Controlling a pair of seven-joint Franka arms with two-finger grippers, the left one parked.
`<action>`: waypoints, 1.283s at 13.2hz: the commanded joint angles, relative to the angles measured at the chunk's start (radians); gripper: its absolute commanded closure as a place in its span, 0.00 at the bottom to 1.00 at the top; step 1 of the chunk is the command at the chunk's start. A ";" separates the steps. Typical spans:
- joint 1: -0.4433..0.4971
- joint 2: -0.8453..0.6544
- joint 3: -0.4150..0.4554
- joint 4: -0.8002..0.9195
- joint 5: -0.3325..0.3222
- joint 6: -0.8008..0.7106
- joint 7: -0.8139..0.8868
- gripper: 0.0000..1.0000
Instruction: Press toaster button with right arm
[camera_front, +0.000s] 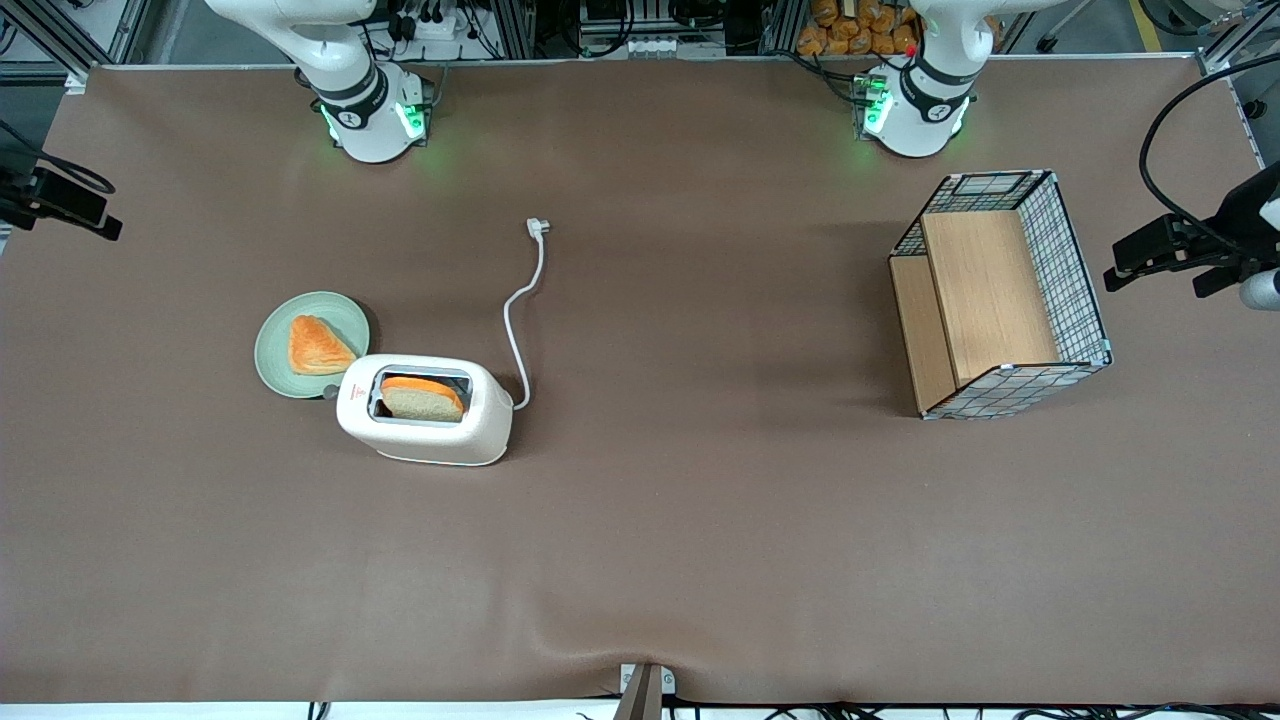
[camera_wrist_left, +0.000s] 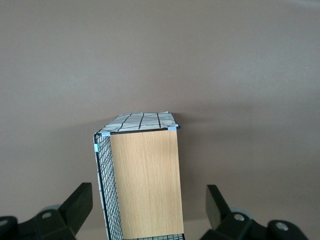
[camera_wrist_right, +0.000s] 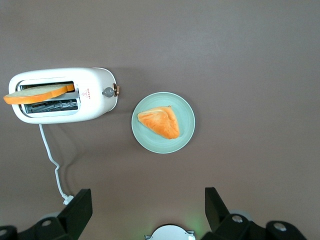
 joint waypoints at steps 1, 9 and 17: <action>0.012 -0.026 -0.003 -0.022 -0.013 0.001 -0.002 0.00; 0.009 -0.013 -0.003 -0.017 0.004 0.001 -0.007 0.00; 0.038 0.007 -0.003 -0.040 0.033 -0.058 0.007 0.00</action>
